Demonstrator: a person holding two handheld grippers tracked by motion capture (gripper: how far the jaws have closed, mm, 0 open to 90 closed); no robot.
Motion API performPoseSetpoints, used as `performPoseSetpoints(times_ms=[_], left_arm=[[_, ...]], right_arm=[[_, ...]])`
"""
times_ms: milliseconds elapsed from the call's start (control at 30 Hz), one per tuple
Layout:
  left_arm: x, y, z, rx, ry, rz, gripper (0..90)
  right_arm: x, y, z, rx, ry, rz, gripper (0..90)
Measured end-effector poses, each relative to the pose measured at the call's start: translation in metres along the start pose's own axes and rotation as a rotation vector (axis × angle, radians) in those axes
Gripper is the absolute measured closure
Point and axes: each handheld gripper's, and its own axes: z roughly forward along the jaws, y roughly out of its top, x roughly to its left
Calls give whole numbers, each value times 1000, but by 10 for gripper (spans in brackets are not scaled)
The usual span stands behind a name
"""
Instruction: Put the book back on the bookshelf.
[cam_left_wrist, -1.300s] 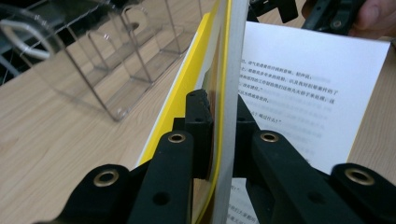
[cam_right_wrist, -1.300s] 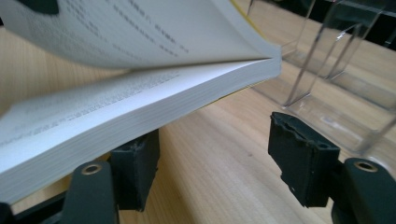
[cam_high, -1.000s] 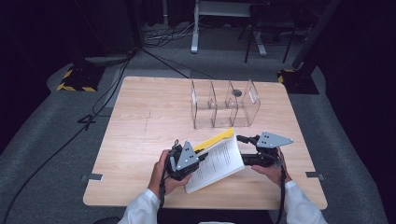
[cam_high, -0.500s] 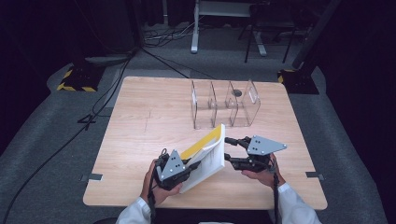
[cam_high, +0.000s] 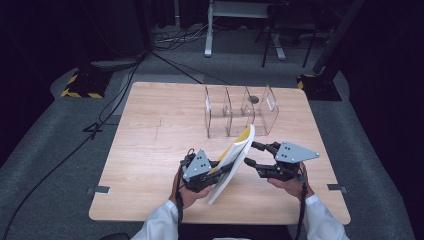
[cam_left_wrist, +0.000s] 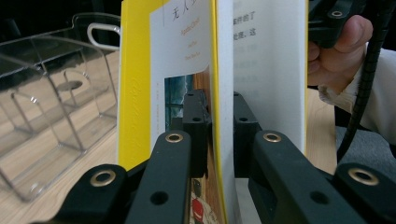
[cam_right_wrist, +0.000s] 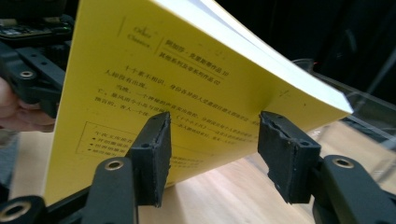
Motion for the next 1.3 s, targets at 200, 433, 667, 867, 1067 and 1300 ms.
performPoseSetpoints(times_ms=[200, 433, 667, 867, 1067, 1300], left_arm=[[0, 0, -1, -4, 2, 14, 805], [-8, -10, -34, 50, 36, 47, 785], [-11, -24, -65, 92, 74, 48, 738], [-7, -28, -84, 98, 50, 39, 645], [-6, -36, -87, 133, -3, -6, 375], [-24, -41, -69, 213, -19, 33, 198]], right_arm=[[-3, 0, -3, -11, 1, 6, 446], [20, 9, 10, -25, 39, -38, 396], [53, 22, 33, -3, 60, -122, 364], [63, 26, 47, 7, 56, -135, 381], [64, 19, 46, 13, 39, -128, 375], [66, 10, 51, 20, 30, -124, 377]])
